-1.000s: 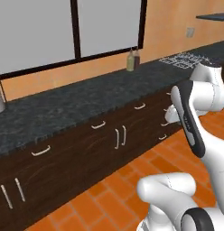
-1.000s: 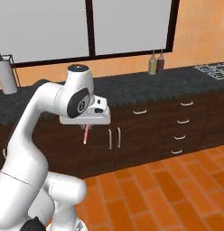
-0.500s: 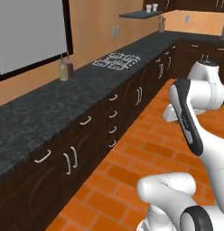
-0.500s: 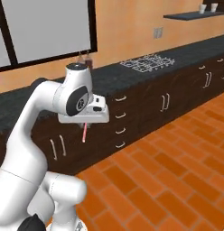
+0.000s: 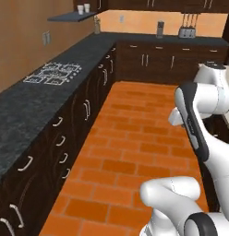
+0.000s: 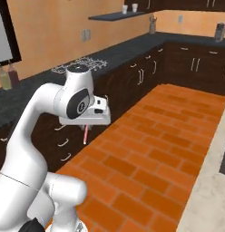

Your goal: Take a straw from the drawer in front and place it inside the glass cup on the dining counter.

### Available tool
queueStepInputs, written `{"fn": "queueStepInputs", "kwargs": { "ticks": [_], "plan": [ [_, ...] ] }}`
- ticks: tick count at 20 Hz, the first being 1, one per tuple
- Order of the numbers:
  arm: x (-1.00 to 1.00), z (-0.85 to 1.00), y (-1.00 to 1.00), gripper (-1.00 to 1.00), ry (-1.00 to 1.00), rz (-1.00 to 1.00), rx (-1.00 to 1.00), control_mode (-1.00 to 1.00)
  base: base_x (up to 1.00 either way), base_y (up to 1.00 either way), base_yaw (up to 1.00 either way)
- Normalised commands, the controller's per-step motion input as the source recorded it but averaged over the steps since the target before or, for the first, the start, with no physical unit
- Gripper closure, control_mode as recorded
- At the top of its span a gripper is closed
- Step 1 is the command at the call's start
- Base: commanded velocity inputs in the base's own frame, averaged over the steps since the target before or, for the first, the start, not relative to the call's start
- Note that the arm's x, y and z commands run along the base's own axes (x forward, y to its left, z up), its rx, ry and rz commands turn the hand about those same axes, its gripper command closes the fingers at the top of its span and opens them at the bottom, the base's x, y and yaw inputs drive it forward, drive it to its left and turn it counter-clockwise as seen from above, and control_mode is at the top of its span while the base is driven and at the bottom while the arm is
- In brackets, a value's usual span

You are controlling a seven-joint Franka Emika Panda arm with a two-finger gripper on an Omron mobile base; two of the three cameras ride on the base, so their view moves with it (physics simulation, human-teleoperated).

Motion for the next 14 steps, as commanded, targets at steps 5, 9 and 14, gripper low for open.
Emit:
{"fn": "queueStepInputs", "kwargs": {
  "ticks": [5, 9, 14],
  "plan": [
    [0.00, 0.00, 0.00, 1.00, 0.00, 0.00, 0.00, 1.00, 1.00, 0.16, -0.42],
    [0.00, 0.00, 0.00, 1.00, 0.00, 0.00, 0.00, 1.00, 1.00, 0.55, -0.40],
    [0.00, 0.00, 0.00, 1.00, 0.00, 0.00, 0.00, 1.00, 1.00, 0.35, -0.38]
  ]
}}
